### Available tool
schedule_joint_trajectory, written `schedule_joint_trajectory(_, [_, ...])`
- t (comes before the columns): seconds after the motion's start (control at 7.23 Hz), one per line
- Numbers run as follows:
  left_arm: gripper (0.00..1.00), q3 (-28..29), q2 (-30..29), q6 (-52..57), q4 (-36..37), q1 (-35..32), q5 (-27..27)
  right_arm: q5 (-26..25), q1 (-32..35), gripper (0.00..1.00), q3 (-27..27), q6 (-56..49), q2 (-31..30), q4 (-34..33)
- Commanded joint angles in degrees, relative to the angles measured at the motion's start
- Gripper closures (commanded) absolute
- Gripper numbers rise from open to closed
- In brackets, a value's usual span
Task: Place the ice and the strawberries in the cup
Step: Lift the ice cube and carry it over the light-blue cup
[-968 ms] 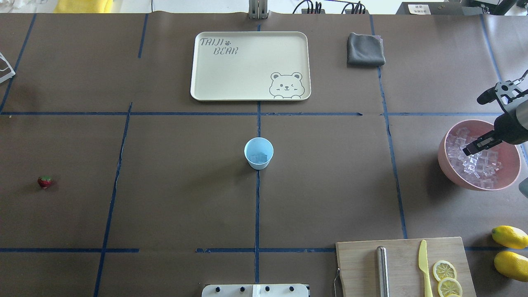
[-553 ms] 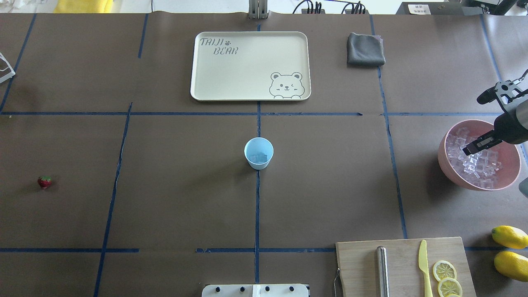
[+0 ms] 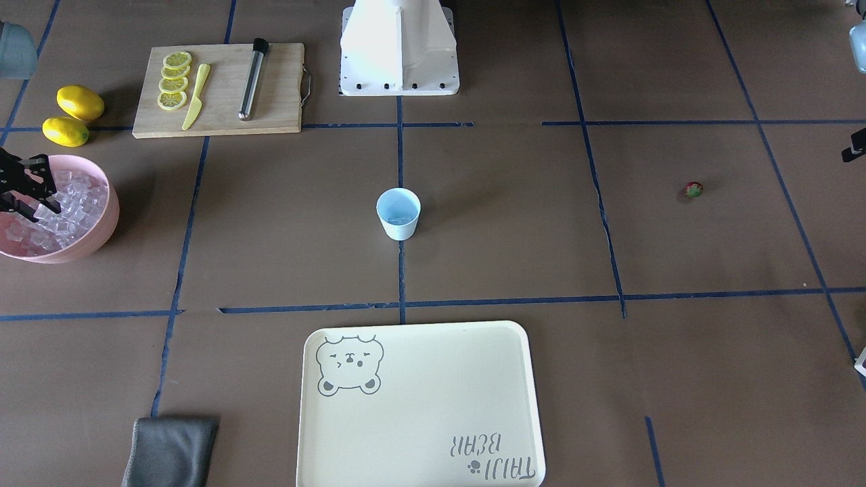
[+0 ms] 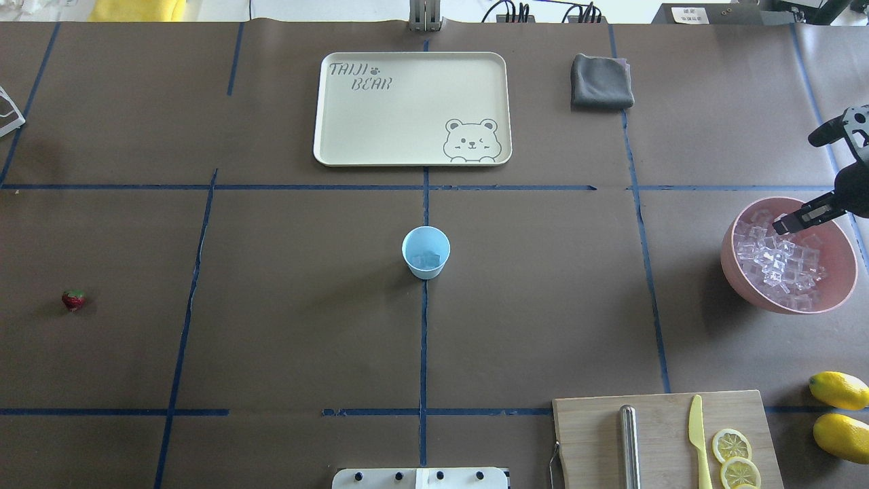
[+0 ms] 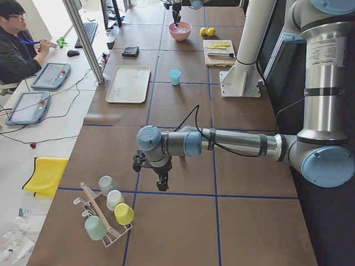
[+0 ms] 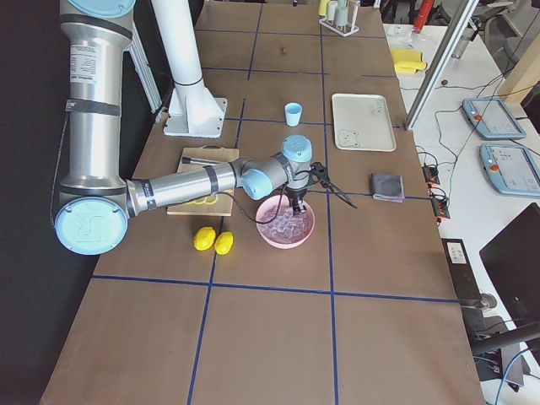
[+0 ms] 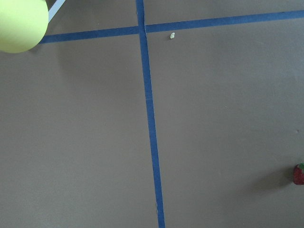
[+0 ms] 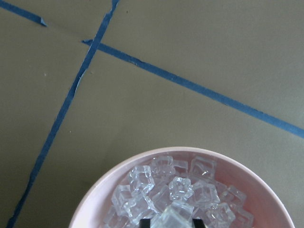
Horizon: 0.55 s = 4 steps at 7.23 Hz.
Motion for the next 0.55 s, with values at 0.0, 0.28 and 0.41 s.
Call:
schedule_joint_trajectory(0.0, [0.00, 0.0, -0.1, 0.0, -0.1, 0.0, -0.1, 2.3, 3.5, 1.00, 3.7, 0.1, 2.1, -6.5])
schedule_joint_trajectory(0.28, [0.00, -0.1, -0.1, 0.0, 0.0, 0.0, 0.0, 2.0, 3.6, 1.00, 6.9, 0.9, 11.2, -20.4])
schedule_joint_trajectory(0.41, [0.00, -0.1, -0.1, 0.0, 0.0, 0.0, 0.0, 1.8, 1.3, 1.00, 6.9, 7.6, 15.1, -21.5])
